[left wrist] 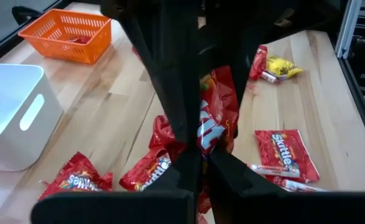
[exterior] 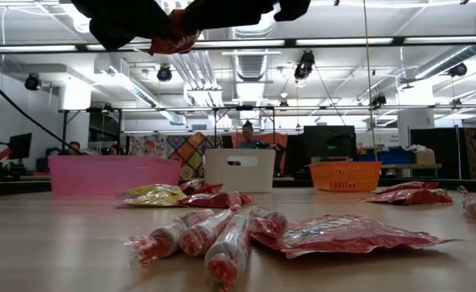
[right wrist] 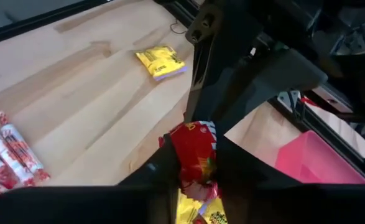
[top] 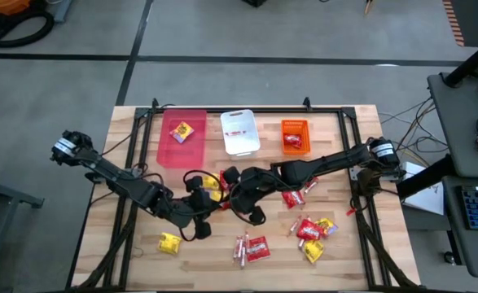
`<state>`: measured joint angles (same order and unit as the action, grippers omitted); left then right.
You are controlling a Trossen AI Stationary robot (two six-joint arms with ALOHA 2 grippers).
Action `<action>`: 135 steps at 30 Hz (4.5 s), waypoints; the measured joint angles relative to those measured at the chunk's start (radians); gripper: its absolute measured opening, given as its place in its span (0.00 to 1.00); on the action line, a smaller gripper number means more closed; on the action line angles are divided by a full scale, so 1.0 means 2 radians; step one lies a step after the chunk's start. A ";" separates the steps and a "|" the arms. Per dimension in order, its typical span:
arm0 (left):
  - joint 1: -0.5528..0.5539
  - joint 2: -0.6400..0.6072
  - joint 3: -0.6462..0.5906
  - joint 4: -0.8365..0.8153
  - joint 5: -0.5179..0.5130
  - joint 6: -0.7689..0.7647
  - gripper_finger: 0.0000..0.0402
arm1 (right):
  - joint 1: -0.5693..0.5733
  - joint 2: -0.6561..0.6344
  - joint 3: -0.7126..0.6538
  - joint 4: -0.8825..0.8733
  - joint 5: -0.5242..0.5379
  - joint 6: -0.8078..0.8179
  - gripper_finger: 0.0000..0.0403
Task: Sort candy
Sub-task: Put the red candy into the orange bin, then put the white candy into the white bin
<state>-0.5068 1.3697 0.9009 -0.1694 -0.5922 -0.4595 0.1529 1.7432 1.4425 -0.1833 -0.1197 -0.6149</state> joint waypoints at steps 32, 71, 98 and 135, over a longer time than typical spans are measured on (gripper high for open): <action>0.002 -0.111 0.000 -0.129 -0.027 -0.014 0.40 | -0.146 -0.060 0.001 -0.196 0.011 0.157 0.07; 0.002 -0.100 0.000 -0.188 -0.027 -0.048 0.53 | -0.370 -0.096 -0.157 -0.269 0.206 0.374 0.37; 0.002 0.058 0.000 -0.172 0.041 0.004 0.53 | -0.055 -0.239 -0.172 -0.283 0.069 0.498 0.38; -0.020 -0.056 0.000 -0.110 0.025 0.048 0.53 | 0.133 -0.035 -0.201 -0.298 0.017 0.431 0.38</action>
<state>-0.5472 1.2581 0.9012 -0.3894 -0.5413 -0.3638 0.4191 1.6725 1.0409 -0.7788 -0.0859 0.2466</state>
